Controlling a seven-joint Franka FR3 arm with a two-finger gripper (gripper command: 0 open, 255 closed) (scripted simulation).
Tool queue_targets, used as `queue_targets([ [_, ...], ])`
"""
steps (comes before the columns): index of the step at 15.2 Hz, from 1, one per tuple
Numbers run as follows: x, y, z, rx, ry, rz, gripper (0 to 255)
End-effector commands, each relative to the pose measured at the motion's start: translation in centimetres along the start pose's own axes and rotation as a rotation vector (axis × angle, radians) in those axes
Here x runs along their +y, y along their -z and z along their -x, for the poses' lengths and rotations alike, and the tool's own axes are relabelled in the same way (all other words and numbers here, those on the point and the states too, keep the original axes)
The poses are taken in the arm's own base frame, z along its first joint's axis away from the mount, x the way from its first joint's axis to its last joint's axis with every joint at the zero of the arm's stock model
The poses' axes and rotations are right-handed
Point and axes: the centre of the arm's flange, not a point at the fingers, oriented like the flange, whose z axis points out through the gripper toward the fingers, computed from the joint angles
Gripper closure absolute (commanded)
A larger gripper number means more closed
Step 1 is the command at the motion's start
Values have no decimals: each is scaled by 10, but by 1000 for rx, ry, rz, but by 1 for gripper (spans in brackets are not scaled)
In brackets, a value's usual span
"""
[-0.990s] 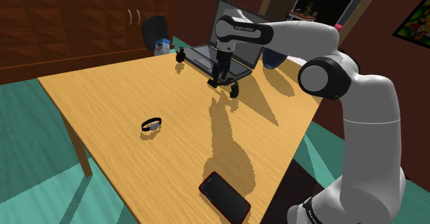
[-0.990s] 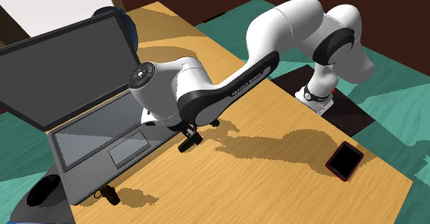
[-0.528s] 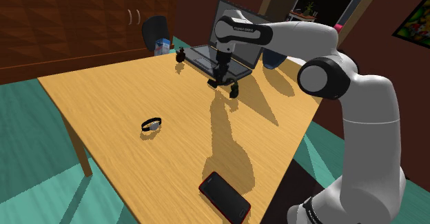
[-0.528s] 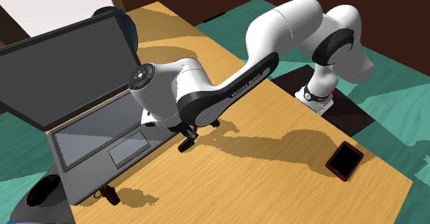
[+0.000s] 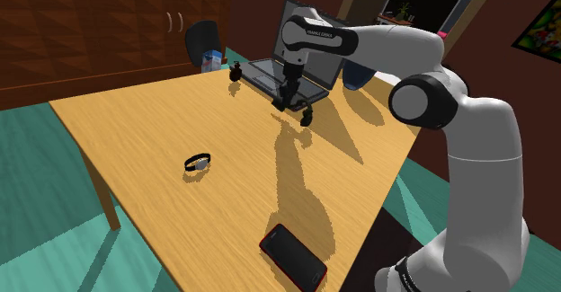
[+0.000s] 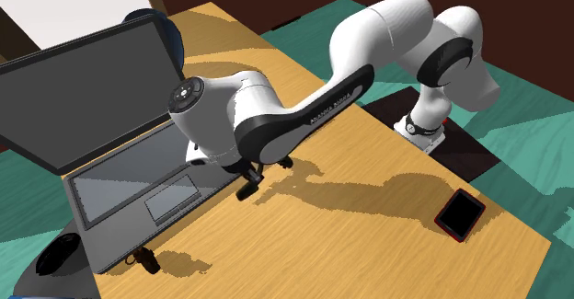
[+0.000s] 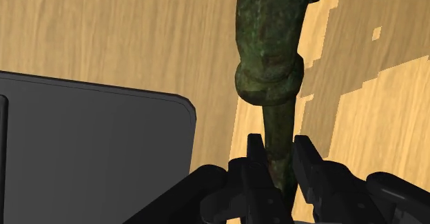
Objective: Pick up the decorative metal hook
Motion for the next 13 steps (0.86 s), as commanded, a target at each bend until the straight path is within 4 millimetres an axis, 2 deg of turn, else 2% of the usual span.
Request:
queue_targets([
  [1, -1, 10, 2, 0, 0, 0, 255],
  [11, -7, 62, 10, 0, 0, 0, 255],
  [13, -7, 62, 10, 0, 0, 0, 255],
])
